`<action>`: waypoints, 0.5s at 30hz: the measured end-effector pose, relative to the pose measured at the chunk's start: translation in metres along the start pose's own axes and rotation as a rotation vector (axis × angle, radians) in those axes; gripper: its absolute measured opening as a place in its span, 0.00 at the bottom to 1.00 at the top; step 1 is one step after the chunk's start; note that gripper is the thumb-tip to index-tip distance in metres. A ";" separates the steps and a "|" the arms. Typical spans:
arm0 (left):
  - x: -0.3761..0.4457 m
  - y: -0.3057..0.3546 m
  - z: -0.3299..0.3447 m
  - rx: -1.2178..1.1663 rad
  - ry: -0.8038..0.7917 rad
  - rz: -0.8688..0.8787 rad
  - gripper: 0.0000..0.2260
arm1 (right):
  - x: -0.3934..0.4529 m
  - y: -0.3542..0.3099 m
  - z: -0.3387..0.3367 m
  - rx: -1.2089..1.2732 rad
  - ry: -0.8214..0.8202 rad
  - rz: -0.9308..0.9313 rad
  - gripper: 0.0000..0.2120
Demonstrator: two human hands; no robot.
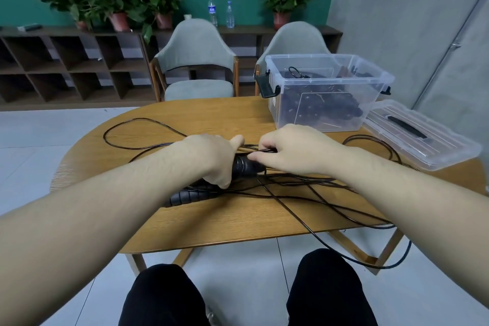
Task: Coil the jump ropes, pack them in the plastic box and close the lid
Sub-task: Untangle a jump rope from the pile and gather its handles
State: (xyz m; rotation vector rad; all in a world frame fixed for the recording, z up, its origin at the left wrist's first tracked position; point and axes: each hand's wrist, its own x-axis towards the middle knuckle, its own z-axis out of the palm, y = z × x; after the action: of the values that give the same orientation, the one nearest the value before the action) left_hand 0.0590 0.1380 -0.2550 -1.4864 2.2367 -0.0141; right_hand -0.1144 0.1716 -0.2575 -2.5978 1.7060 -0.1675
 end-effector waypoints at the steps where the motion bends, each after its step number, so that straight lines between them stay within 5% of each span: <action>1: 0.000 -0.001 0.001 -0.029 0.039 -0.008 0.35 | -0.002 -0.005 0.000 0.001 0.018 0.007 0.19; 6: 0.010 -0.014 0.006 -0.435 0.262 -0.061 0.20 | -0.012 -0.011 0.006 0.390 0.089 0.080 0.20; 10: 0.011 -0.016 0.005 -1.142 0.264 -0.010 0.19 | -0.017 -0.013 0.027 0.784 0.151 0.049 0.17; 12: 0.012 -0.016 0.006 -1.518 0.205 0.073 0.18 | -0.020 -0.012 0.039 0.826 0.169 0.008 0.16; 15: 0.010 -0.019 0.007 -1.717 0.156 0.224 0.15 | -0.023 -0.003 0.047 0.766 0.156 -0.020 0.18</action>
State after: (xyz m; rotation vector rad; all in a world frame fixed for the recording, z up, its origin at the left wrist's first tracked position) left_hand 0.0750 0.1233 -0.2599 -1.7477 2.3773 2.3693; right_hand -0.1156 0.1922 -0.3061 -2.0546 1.2839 -0.8512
